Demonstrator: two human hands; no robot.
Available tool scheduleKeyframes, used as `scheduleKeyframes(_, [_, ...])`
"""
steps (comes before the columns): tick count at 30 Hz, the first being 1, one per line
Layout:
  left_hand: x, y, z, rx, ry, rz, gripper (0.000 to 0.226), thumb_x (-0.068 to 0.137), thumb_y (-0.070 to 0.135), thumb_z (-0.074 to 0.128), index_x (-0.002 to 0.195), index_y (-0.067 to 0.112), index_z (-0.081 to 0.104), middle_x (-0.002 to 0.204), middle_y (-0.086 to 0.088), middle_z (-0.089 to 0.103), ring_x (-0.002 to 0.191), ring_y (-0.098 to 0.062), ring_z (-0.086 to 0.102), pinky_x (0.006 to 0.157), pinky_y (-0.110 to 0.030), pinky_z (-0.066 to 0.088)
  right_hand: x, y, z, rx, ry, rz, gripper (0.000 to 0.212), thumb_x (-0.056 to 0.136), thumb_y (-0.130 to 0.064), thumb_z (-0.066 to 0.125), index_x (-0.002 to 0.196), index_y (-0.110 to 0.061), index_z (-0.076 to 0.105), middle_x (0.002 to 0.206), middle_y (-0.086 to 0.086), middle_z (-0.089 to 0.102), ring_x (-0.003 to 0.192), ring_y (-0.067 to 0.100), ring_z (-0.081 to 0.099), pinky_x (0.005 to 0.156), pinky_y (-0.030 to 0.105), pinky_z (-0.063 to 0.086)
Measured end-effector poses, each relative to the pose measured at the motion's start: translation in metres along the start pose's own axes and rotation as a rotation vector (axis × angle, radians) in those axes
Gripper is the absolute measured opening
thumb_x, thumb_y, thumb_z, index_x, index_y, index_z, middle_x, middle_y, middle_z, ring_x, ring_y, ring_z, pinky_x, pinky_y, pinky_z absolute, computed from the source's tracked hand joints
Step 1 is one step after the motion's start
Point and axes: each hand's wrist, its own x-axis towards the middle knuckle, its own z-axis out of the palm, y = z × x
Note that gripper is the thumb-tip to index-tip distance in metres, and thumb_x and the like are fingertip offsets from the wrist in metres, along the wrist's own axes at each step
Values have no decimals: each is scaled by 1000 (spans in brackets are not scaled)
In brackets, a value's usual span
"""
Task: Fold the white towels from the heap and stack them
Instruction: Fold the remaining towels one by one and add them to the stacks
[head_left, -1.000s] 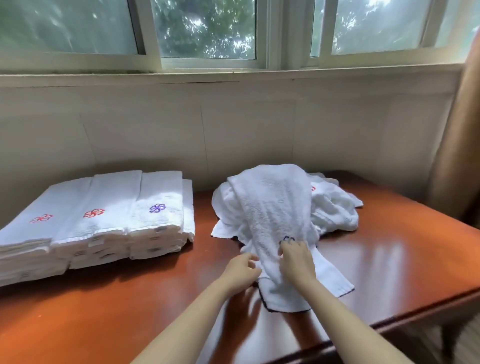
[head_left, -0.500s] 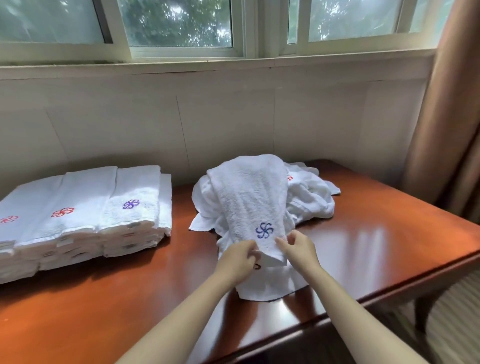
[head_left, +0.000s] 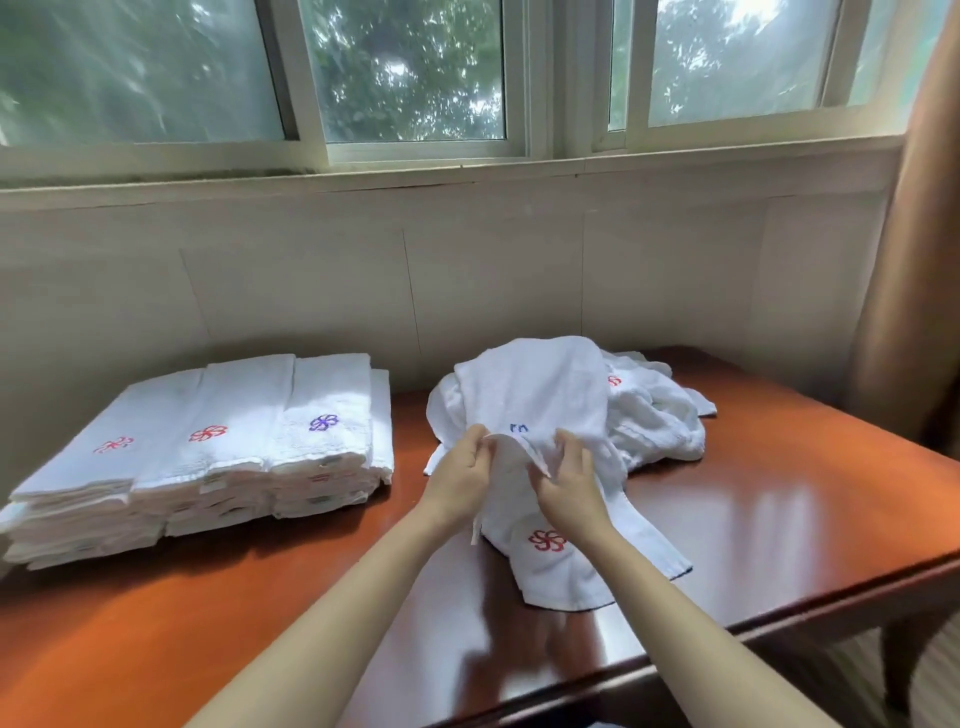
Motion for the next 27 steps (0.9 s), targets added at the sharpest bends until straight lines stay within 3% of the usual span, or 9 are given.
scheduleKeyframes(3, [1,4,-24,-48,21,28,39,101,29,42,77,0,49,70,-4,44,67,-14,40,64,-30,31,12,-11,-4,-173,-79,29,38,94,-20,48,132,-18,46,133,15,37,118,28,46,87,24,34])
scheduleKeyframes(6, [-5,2,-52,-71,-33,48,41,88,33,67,60,22,39,58,14,32,52,-2,30,52,-19,26,17,-32,-18,-322,-79,-49,13,93,-17,48,91,-11,59,121,20,50,112,32,50,88,33,39])
scheduleKeyframes(10, [-17,-4,-94,111,-140,41,27,65,17,75,61,23,48,54,15,46,51,0,42,50,-15,33,11,-75,-25,-280,-163,-142,21,91,-11,46,86,0,63,93,12,65,95,31,55,78,35,43])
scheduleKeyframes(13, [-23,-12,-136,374,-144,34,21,66,2,60,79,19,62,67,13,57,63,-1,51,55,-13,37,-6,-111,-20,-134,-373,-98,33,88,-26,47,58,-17,36,59,-5,41,59,12,37,52,26,28])
scheduleKeyframes(16, [-31,-25,-181,562,-177,-37,28,65,-12,41,62,12,54,63,2,52,62,-15,46,53,-23,32,-27,-141,-4,11,-578,-53,38,73,-55,50,66,-18,48,64,-4,44,58,9,39,54,22,32])
scheduleKeyframes(20, [-57,-54,-241,847,-137,-203,35,75,-12,44,65,17,61,70,0,48,73,-20,43,59,-26,30,-69,-172,36,136,-1003,-45,35,92,-49,54,67,-28,64,63,-17,59,58,-3,55,57,9,42])
scheduleKeyframes(23, [-95,-79,-284,1036,-79,-337,34,78,-4,48,56,21,53,77,-3,54,81,-23,49,63,-28,33,-98,-171,74,203,-1270,43,44,92,-58,44,95,-20,66,95,2,67,88,14,64,84,24,48])
scheduleKeyframes(25, [-123,-97,-309,1096,29,-401,31,84,4,52,74,31,65,95,-1,52,97,-23,49,77,-31,40,-109,-161,95,67,-1361,-36,49,95,-58,37,97,-19,68,102,6,69,89,16,67,90,30,48])
scheduleKeyframes(27, [-145,-111,-318,1108,87,-495,41,86,2,48,107,33,64,117,-3,48,114,-26,46,93,-37,42,-105,-141,111,-193,-1180,-181,47,98,-48,41,98,-11,69,104,9,71,89,18,66,88,31,48])
